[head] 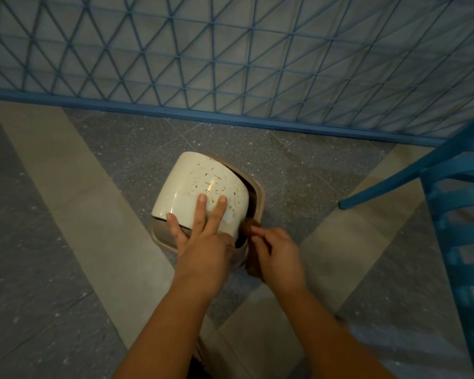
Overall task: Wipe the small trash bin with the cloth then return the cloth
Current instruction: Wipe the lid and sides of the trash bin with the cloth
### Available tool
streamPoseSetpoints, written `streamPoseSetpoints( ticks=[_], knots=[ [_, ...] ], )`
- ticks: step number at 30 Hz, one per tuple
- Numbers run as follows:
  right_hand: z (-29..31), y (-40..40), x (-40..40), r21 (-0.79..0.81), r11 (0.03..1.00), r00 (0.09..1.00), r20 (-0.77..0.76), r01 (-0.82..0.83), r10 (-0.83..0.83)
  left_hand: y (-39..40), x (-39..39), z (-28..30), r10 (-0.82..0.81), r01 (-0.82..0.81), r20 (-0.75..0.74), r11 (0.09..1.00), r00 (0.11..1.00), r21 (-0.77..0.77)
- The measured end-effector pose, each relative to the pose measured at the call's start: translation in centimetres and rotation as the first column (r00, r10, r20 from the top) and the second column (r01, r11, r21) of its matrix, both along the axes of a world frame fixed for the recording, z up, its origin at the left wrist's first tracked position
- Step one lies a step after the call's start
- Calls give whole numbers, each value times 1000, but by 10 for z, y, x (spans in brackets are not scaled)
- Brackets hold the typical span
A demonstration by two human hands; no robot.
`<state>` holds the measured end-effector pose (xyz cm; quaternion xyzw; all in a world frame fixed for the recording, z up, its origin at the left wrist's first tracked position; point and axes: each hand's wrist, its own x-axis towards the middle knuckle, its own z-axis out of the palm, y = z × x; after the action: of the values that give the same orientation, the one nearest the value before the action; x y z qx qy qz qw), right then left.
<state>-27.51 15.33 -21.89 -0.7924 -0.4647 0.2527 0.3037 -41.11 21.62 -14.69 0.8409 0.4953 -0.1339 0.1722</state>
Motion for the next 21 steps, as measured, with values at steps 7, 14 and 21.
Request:
streamPoseSetpoints(
  ticks=[7,14,21],
  knots=[
    [7,27,7,-69,978,978,-69,194,-199,0,2,2,6,-6,-3,1000,1000,8],
    [-17,-44,-64,-52,951,900,-313,304,-304,-2,4,3,8,-8,-23,1000,1000,17],
    [-1,-21,-26,-88,935,892,-281,343,-354,-3,5,3,-3,-1,70,998,998,59]
  ],
)
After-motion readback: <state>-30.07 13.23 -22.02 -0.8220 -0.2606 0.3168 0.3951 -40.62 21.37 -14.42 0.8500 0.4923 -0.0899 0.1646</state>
